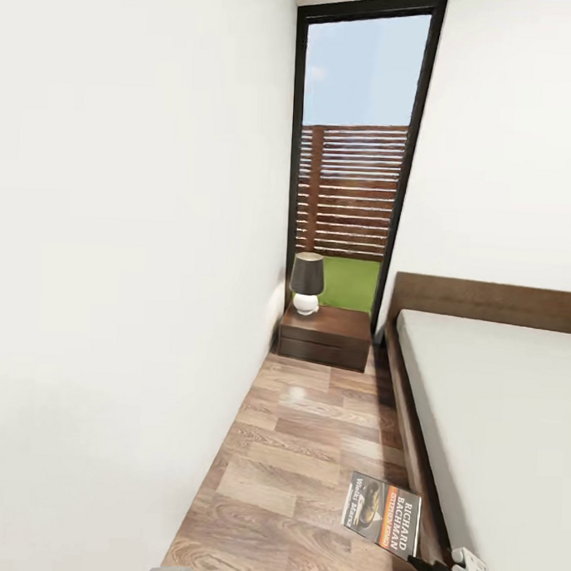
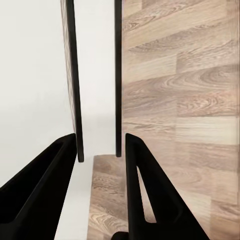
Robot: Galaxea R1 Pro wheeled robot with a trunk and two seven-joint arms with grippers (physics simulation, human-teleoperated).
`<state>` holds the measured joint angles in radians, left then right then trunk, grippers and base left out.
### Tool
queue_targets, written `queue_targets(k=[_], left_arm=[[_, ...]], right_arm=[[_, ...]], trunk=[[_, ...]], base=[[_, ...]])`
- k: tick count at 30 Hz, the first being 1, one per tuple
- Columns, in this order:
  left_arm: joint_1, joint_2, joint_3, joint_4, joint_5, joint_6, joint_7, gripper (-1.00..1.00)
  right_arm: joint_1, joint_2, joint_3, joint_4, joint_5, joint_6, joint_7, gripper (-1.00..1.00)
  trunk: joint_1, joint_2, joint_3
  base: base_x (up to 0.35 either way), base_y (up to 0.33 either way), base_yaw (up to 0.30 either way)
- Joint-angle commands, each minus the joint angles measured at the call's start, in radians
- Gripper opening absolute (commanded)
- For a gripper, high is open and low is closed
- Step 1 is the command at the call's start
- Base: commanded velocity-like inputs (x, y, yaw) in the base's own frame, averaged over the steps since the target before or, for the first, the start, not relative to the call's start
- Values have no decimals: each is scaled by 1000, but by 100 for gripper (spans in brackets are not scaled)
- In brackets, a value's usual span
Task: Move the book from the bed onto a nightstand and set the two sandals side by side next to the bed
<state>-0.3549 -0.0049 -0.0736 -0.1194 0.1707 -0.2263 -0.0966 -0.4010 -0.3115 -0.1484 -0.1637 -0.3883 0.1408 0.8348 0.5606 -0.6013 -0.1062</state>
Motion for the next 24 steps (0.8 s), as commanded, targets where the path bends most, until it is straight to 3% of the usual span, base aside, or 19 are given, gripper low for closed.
queue_targets(k=[1,24], left_arm=[[-1,0,-8,1,10,-4,-2,100],[-1,0,-8,1,10,-4,-2,100]], right_arm=[[-1,0,-11,0,-3,11,4,-100],[-1,0,-11,0,-3,10,4,-100]], trunk=[[0,-2,-2],[0,-2,-2]], base=[[63,0,-249],[6,0,-249]])
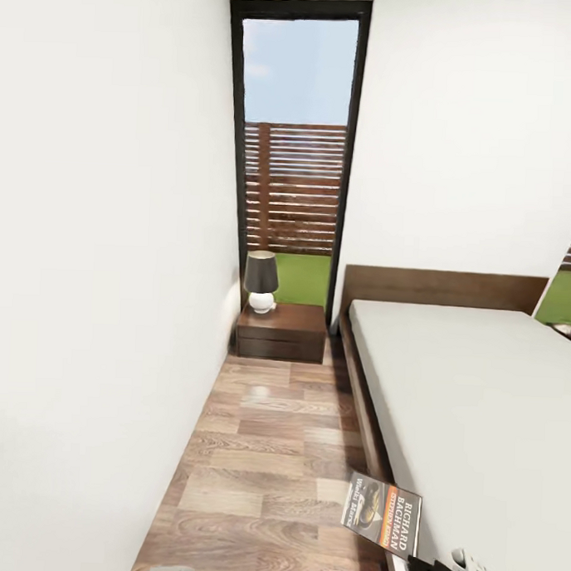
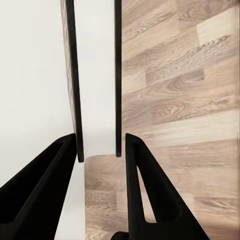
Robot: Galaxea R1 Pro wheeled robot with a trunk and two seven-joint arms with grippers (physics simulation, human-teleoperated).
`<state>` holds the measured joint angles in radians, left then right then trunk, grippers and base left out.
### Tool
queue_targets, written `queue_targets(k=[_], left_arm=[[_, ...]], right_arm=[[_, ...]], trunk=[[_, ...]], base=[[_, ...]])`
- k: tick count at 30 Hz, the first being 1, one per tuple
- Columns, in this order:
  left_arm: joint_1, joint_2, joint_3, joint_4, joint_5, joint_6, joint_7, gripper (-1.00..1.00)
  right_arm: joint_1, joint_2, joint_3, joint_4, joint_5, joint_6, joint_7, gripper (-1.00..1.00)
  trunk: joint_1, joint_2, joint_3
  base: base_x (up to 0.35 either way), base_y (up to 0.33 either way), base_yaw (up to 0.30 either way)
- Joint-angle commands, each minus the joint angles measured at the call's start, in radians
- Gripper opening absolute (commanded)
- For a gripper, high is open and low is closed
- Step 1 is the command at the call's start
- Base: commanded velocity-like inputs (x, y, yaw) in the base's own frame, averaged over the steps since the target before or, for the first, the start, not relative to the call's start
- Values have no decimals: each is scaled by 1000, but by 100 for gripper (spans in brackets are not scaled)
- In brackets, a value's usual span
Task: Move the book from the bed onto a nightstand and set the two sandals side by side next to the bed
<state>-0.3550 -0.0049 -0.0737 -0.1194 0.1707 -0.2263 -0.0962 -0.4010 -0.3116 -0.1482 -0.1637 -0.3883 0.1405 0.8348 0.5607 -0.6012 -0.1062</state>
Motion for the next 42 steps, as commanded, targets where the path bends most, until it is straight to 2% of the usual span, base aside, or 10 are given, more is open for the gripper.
queue_targets(k=[1,10,31,42], left_arm=[[-1,0,-8,1,10,-4,-2,100],[-1,0,-8,1,10,-4,-2,100],[-1,0,-8,2,10,-4,-2,100],[-1,0,-8,2,10,-4,-2,100]], right_arm=[[-1,0,-11,0,-3,11,4,-100],[-1,0,-11,0,-3,10,4,-100],[-1,0,-11,0,-3,11,4,-100],[-1,0,-11,0,-3,11,4,-100]], trunk=[[0,-2,-2],[0,-2,-2],[0,-2,-2],[0,-2,-2]], base=[[0,0,-249],[0,0,-199],[3,0,-8],[209,0,0]])
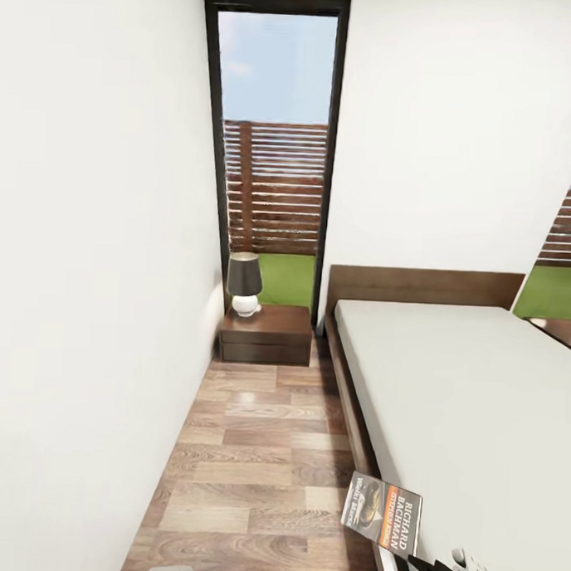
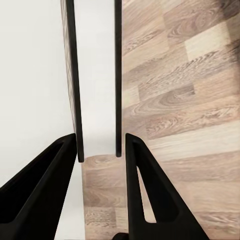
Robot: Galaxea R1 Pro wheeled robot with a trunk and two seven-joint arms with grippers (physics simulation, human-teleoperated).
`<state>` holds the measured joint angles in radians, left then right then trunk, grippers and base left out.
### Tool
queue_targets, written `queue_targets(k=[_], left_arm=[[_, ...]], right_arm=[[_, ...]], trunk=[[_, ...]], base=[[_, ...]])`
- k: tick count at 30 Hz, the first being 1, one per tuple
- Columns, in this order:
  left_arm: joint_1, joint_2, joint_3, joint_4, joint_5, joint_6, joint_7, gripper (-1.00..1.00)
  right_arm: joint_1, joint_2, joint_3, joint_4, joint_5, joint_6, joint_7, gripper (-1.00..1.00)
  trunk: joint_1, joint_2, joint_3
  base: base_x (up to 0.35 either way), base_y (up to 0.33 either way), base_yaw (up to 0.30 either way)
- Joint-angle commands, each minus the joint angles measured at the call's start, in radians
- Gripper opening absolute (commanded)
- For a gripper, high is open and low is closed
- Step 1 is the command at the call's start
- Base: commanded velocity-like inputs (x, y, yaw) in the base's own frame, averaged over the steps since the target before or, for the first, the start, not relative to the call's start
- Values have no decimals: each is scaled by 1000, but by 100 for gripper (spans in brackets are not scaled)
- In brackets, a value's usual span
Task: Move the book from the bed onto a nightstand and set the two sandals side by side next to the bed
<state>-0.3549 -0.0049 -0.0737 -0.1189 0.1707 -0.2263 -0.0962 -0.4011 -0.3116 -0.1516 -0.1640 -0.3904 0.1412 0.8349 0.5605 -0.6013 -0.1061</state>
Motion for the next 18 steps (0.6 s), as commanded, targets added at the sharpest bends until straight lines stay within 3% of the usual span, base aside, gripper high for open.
queue_targets(k=[1,10,18], left_arm=[[-1,0,-8,1,10,-4,-2,100],[-1,0,-8,1,10,-4,-2,100],[-1,0,-8,1,10,-4,-2,100]], right_arm=[[-1,0,-8,0,-1,10,4,-100],[-1,0,-8,0,-1,10,4,-100],[-1,0,-8,0,-1,10,4,-100]], trunk=[[1,-2,-2],[1,-2,-2],[1,-2,-2]], base=[[88,0,0],[43,13,0],[175,148,0]])
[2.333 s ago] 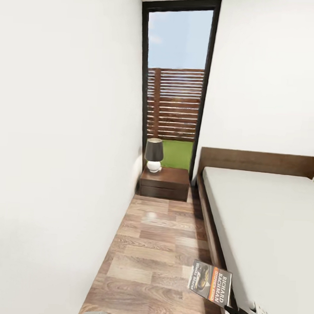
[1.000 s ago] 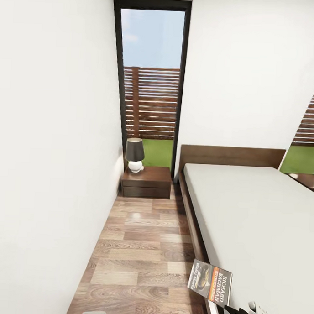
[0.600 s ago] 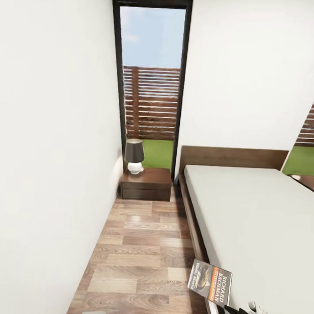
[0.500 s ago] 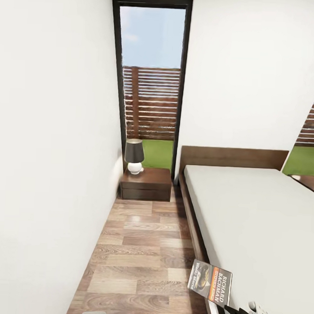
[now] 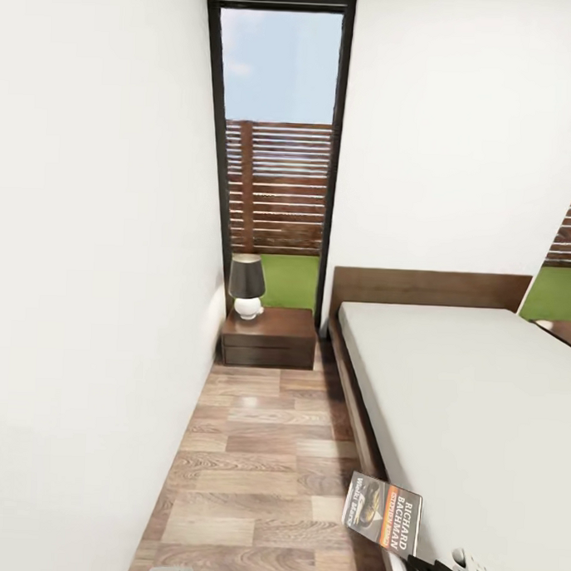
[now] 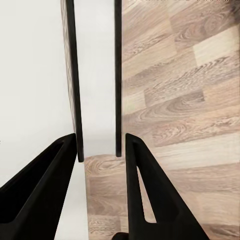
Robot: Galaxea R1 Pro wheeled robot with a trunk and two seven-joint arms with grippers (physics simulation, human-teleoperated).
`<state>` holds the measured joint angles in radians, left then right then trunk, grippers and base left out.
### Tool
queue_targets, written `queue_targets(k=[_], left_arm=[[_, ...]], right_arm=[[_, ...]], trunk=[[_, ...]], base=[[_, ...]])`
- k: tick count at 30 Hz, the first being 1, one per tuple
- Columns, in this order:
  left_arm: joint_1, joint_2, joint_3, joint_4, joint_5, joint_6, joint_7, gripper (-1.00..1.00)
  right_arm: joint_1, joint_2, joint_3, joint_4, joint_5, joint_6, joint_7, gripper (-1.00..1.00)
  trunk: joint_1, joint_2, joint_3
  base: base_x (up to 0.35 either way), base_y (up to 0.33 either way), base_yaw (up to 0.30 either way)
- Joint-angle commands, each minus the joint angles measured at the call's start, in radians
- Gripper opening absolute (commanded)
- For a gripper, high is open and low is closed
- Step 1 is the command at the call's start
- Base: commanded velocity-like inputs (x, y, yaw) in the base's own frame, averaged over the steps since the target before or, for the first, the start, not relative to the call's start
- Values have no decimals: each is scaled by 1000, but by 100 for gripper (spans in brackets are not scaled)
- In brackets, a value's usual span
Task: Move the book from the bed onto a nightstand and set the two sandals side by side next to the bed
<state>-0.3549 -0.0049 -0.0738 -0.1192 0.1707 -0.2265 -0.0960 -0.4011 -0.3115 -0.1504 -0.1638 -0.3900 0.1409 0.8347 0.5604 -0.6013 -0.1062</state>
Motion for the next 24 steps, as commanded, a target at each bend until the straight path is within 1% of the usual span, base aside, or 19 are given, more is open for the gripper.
queue_targets(k=[1,12,24], left_arm=[[-1,0,-8,1,10,-4,-2,100],[-1,0,-8,1,10,-4,-2,100],[-1,0,-8,2,10,-4,-2,100]], right_arm=[[-1,0,-9,0,-1,11,4,-100],[-1,0,-9,0,-1,11,5,-100],[-1,0,-9,1,-1,10,6,-100]], trunk=[[1,-1,-2],[1,-1,-2],[1,-1,-2]], base=[[221,186,0],[270,164,0],[327,19,0]])
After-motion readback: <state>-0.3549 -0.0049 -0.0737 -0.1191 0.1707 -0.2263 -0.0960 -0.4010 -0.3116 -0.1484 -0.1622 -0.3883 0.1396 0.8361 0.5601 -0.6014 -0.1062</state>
